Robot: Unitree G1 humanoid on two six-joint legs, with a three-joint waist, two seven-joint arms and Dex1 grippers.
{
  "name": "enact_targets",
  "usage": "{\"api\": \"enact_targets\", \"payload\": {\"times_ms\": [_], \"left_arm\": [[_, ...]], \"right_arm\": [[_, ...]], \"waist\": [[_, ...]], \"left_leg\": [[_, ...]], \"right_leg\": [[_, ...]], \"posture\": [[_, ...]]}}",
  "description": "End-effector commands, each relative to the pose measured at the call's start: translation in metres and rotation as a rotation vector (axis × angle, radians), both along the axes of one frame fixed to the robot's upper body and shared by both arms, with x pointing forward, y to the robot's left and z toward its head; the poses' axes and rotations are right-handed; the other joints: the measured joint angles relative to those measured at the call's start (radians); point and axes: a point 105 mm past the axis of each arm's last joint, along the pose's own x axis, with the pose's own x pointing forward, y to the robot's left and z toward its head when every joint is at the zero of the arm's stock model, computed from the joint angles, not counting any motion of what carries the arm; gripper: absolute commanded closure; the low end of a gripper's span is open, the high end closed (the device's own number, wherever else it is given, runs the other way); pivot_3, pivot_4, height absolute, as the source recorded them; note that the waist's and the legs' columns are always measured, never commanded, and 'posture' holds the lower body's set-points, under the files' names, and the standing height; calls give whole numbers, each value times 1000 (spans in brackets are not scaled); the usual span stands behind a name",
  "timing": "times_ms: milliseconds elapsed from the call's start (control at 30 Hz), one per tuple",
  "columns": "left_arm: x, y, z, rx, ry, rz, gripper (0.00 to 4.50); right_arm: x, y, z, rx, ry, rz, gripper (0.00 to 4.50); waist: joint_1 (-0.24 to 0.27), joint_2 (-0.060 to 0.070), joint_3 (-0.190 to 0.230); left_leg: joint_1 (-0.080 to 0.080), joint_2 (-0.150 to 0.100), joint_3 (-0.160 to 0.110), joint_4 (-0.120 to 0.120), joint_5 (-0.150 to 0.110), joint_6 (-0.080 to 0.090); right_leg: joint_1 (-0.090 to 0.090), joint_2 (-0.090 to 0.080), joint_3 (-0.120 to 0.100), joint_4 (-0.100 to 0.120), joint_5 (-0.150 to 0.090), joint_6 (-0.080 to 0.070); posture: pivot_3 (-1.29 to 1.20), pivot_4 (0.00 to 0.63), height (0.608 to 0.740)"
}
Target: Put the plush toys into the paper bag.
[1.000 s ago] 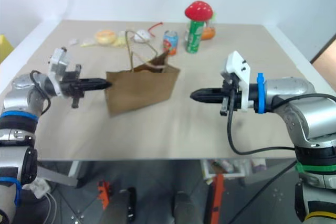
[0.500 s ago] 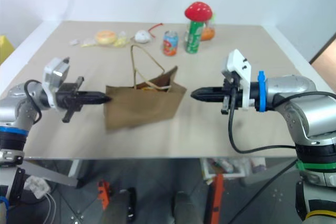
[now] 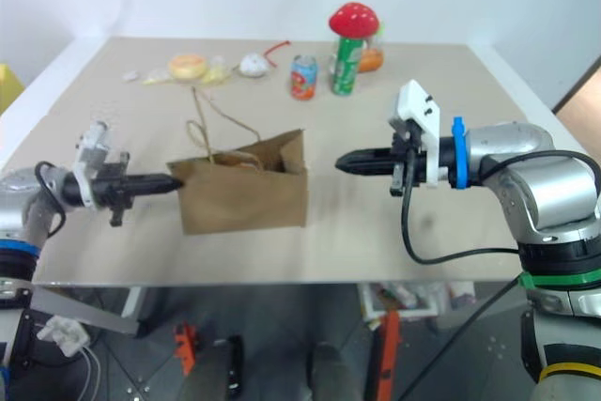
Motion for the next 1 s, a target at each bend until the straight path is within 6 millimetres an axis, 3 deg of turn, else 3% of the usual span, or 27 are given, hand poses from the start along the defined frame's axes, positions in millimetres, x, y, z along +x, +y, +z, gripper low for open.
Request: {"api": "enact_targets", "payload": {"times_ms": [33,233,400,533,567,700,867,1000], "left_arm": [[13,0,8,24,-72,30,4452],[14,-14,21,-11,-107,-52,4452],[12,-14,22,-2,-113,-70,4452],[12,-11,26,-11,-97,-72,3199],[14,-11,32,-23,-120,-59,2715],[10,-9,50,-53,-137,-48,1511],[-2,4,65,-93,-24,0,1511],[-19,21,61,-120,140,113,1511]], "right_arm": [[-5,-1,15,-4,-55,10,4500],[-12,-3,13,-4,-42,4,4500],[-17,-1,13,1,-38,14,4500],[-16,0,12,8,-40,10,4500],[-16,1,12,8,-39,9,4500],[-15,0,11,9,-37,6,4500],[-14,-2,10,11,-37,0,4500],[-11,-9,9,10,-30,-22,4500]], "waist": [[3,0,0],[6,0,0],[6,0,0],[6,0,0],[6,0,0],[6,0,0],[5,0,0],[-4,0,0]], "left_leg": [[0,0,0,0,0,0],[0,0,1,0,0,0],[0,0,1,-1,0,0],[0,0,1,-1,0,0],[0,0,1,-1,0,0],[0,0,1,0,0,0],[0,0,1,-1,0,0],[0,1,2,-1,0,0]], "right_leg": [[0,0,0,0,0,0],[0,0,1,0,1,0],[-1,1,1,0,0,0],[-1,1,1,0,0,1],[-1,1,1,0,0,1],[-1,0,1,0,1,1],[-1,1,2,0,0,2],[-1,1,2,0,0,2]], "posture": [[0,150,740],[0,150,740],[0,150,740],[0,150,740],[0,150,740],[0,150,740],[0,150,740],[0,150,740]]}}
